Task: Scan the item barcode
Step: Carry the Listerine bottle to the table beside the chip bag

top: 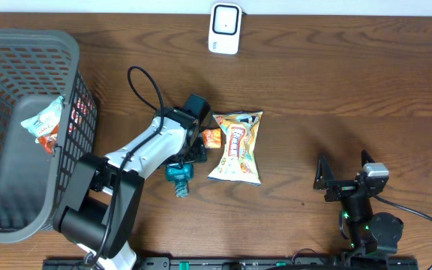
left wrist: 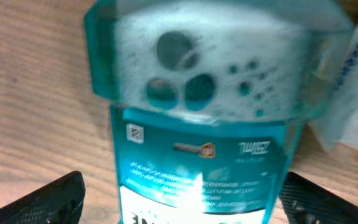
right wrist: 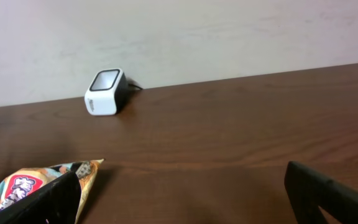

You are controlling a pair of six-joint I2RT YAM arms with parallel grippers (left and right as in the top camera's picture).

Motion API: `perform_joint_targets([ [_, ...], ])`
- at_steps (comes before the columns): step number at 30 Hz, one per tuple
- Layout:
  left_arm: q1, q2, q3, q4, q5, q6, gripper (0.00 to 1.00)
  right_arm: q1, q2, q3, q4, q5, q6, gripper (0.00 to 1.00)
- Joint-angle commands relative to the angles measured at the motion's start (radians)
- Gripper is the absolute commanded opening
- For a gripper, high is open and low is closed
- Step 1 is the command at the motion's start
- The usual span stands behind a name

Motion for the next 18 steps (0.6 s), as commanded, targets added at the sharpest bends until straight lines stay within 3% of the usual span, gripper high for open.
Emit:
perform_joint_targets([
  [1,0.000,-0.056,0.005,-0.030,-0.064,-0.001,0.98,0.005,-0.002,-0.001,-0.004,0.000,-0.011,0.99],
  [11,0.000,-0.352,0.043,-0.053,-0.138,0.011,0.98,0.005,-0.002,-0.001,-0.004,0.000,-0.011,0.99],
  [18,0.000,-0.628,0.049,0.075,-0.198,0.097,0.98,0.005,-0.002,-0.001,-0.004,0.000,-0.011,0.99],
])
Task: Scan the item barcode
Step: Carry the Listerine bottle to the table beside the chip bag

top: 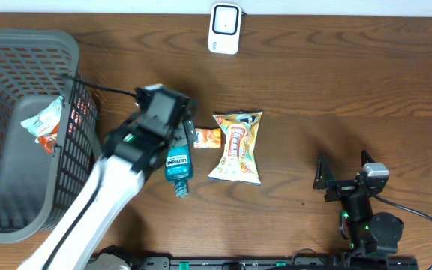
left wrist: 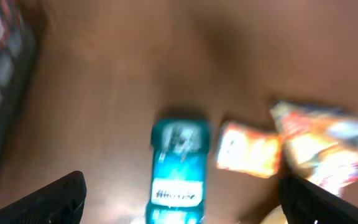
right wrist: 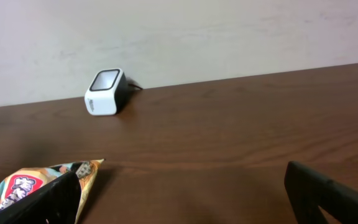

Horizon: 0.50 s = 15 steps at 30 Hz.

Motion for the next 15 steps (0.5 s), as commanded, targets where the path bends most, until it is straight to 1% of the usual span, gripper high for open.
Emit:
perform_joint_targets([
  [1,0.000,-0.131,0.026,0.066,-0.050,0.080,0.98,0.005,-0.002,-0.001,-0.004,0.000,-0.011,0.99],
  [4,0.006,-0.222,0.026,0.151,-0.067,0.117,0.98,0.005,-0.002,-0.001,-0.004,0.000,-0.011,0.99],
  [9,0.011,-0.337,0.026,0.250,-0.205,0.121,0.98,0.005,-0.002,-0.001,-0.004,0.000,-0.011,0.99],
  [15,0.011,-0.417,0.026,0.352,-0.354,0.125,0.98,0.005,-0.002,-0.001,-0.004,0.000,-0.011,0.99],
])
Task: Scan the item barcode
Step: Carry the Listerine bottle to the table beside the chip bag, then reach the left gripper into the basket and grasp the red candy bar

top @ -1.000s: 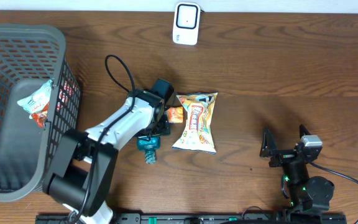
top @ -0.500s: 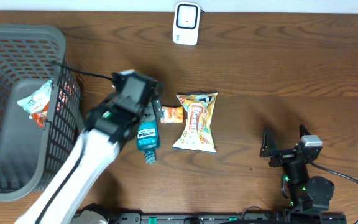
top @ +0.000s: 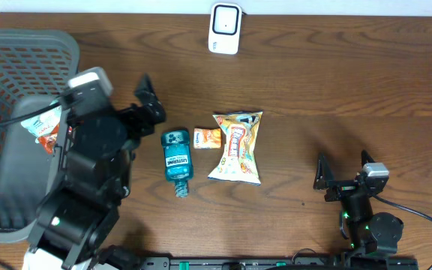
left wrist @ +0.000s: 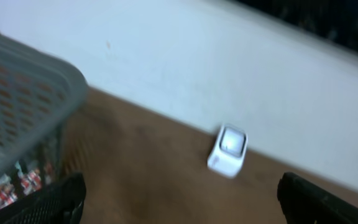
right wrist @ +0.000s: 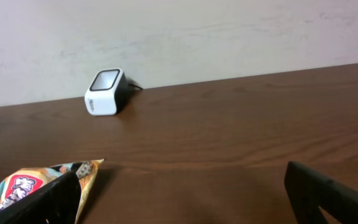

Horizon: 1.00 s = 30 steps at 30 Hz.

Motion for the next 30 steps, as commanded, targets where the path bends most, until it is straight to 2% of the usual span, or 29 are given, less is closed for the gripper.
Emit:
perform_joint_targets([
  [1,0.006,-0.040,0.019,0.060,-0.160,0.021,0.98,0.005,-0.002,-0.001,-0.004,0.000,-0.011,0.99],
  [5,0.006,-0.060,0.019,0.153,-0.252,0.032,0.98,0.005,-0.002,-0.001,-0.004,0.000,-0.011,0.99],
  [10,0.008,-0.061,0.019,0.264,-0.339,0.117,0.98,0.005,-0.002,-0.001,-0.004,0.000,-0.011,0.99],
  [17,0.067,-0.062,0.019,0.305,-0.536,0.159,0.98,0.005,-0.002,-0.001,-0.004,0.000,-0.011,0.99],
  [30,0.358,0.005,0.019,0.240,-0.543,0.159,0.98,0.005,-0.002,-0.001,-0.004,0.000,-0.011,0.99],
])
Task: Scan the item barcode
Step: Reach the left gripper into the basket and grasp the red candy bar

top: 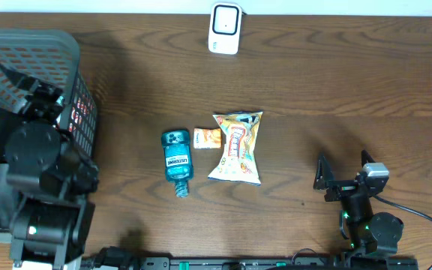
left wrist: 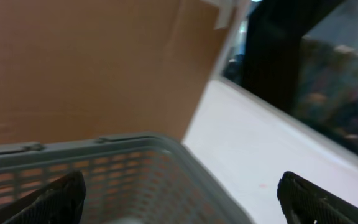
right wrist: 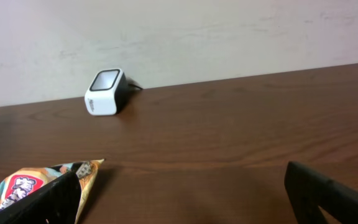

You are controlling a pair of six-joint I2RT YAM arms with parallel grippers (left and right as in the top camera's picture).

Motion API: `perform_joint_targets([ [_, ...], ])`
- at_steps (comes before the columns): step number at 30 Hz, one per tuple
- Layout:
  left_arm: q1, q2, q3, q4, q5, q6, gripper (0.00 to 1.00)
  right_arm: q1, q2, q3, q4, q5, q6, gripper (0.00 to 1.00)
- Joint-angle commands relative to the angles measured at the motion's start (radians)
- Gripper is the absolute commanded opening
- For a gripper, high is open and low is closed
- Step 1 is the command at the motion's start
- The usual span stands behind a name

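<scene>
A teal mouthwash bottle [top: 176, 159] lies flat on the wooden table, cap toward the front. Right of it lie a small orange packet [top: 209, 138] and a yellow snack bag [top: 237, 148] [right wrist: 27, 185]. The white barcode scanner [top: 224, 28] [right wrist: 106, 91] stands at the table's far edge. My left gripper [top: 30, 86] [left wrist: 182, 205] hangs high over the grey basket [top: 6, 52] [left wrist: 135, 168], open and empty. My right gripper [top: 343, 166] [right wrist: 185, 199] rests open and empty at the front right, facing the scanner.
The basket fills the table's left side and holds some wrapped packets [top: 43, 124]. A white wall [right wrist: 229, 31] runs behind the table. Bare wood lies between the snack bag and the right arm.
My left arm has moved left, from beside the bottle to above the basket. Its camera now faces the basket rim and the wall, with the scanner out of its sight. The right arm stayed still.
My left gripper stood open, low and close round the teal bottle. Then it was higher, with the bottle lying on the table below. Then it was raised further left, facing the scanner. Now it hangs over the basket; bottle, packet and bag lie where they were.
</scene>
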Motion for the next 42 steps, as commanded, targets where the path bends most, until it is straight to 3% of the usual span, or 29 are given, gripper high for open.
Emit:
perform_joint_targets([
  [1,0.066,0.053,0.019,-0.042,-0.024,0.013,0.98,0.005,-0.002,-0.001,-0.004,0.000,-0.011,0.99],
  [9,0.153,0.218,0.019,-0.134,-0.019,0.002,0.98,0.005,-0.002,-0.001,-0.004,0.000,-0.011,0.99],
  [13,0.211,0.302,0.019,-0.190,0.040,-0.092,0.98,0.005,-0.002,-0.001,-0.004,0.000,-0.011,0.99],
  [27,0.639,0.471,0.019,-0.184,0.805,-0.197,0.98,0.005,-0.002,-0.001,-0.004,0.000,-0.011,0.99],
  [33,0.678,0.640,0.019,-0.183,0.874,-0.145,0.98,0.005,-0.001,-0.001,-0.004,0.000,-0.011,0.99],
  [42,0.677,0.830,0.019,-0.189,0.972,-0.160,0.98,0.005,-0.001,-0.001,-0.004,0.000,-0.011,0.99],
])
